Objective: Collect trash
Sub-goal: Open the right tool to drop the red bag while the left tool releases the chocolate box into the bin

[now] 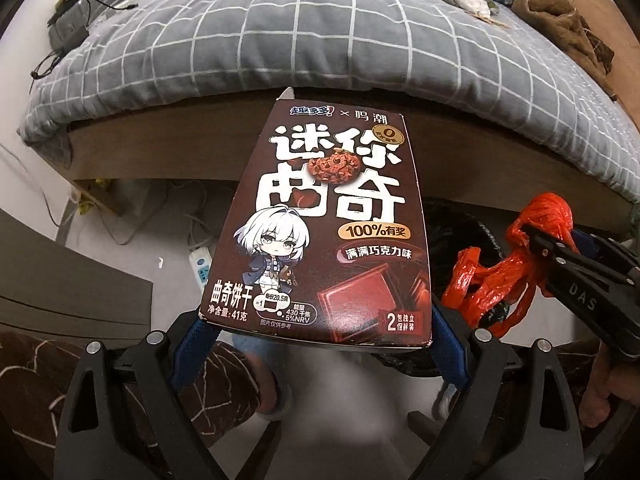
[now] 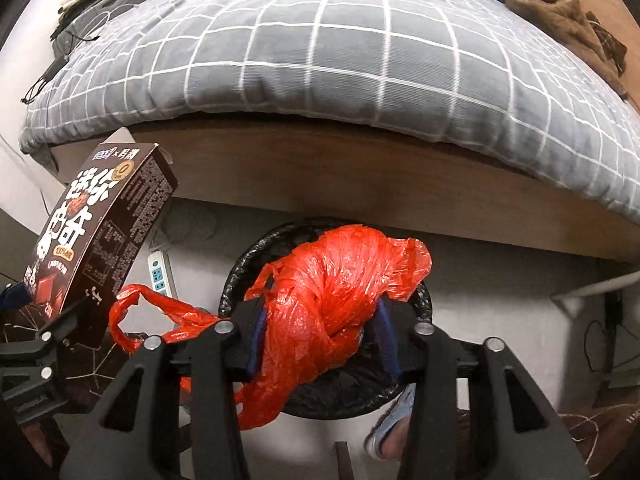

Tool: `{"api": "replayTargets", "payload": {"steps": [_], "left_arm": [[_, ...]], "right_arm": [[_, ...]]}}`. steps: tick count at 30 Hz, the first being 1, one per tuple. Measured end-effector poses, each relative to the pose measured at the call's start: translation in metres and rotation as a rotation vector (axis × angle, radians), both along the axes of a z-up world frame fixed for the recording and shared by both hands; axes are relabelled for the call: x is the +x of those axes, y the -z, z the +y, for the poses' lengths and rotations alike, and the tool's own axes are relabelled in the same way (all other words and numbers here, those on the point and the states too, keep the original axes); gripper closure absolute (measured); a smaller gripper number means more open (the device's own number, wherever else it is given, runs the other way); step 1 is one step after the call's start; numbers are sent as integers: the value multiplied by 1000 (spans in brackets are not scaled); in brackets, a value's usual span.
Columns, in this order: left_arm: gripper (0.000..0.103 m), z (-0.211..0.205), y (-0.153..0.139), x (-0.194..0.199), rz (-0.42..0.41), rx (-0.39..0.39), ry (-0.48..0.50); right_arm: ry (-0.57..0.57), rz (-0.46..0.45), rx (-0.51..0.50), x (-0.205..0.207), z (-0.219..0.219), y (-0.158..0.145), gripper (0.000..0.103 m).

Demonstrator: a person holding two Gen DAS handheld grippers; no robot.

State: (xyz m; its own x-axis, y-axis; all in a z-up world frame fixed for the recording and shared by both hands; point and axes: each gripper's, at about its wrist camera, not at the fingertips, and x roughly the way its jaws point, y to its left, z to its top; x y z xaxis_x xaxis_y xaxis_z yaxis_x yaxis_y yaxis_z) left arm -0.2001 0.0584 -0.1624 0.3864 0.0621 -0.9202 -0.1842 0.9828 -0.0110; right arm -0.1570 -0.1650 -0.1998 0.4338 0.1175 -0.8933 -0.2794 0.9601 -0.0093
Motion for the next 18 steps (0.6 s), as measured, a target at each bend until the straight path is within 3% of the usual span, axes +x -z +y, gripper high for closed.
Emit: {"api": "replayTargets", "payload": {"steps": [3, 8, 11, 18], "left_arm": [[14, -6, 5, 4, 8, -6, 11], [14, -25, 14, 11, 19, -22, 65], [14, -42, 19, 15, 34, -25, 111], [14, -73, 22, 28, 49, -30, 168]], "right_arm": [[15, -21, -5, 0, -4, -1, 34], [69, -76, -15, 5, -30, -14, 14], [105, -95, -23, 6, -50, -20, 8], [164, -91, -40, 0, -79, -18, 8]]}}
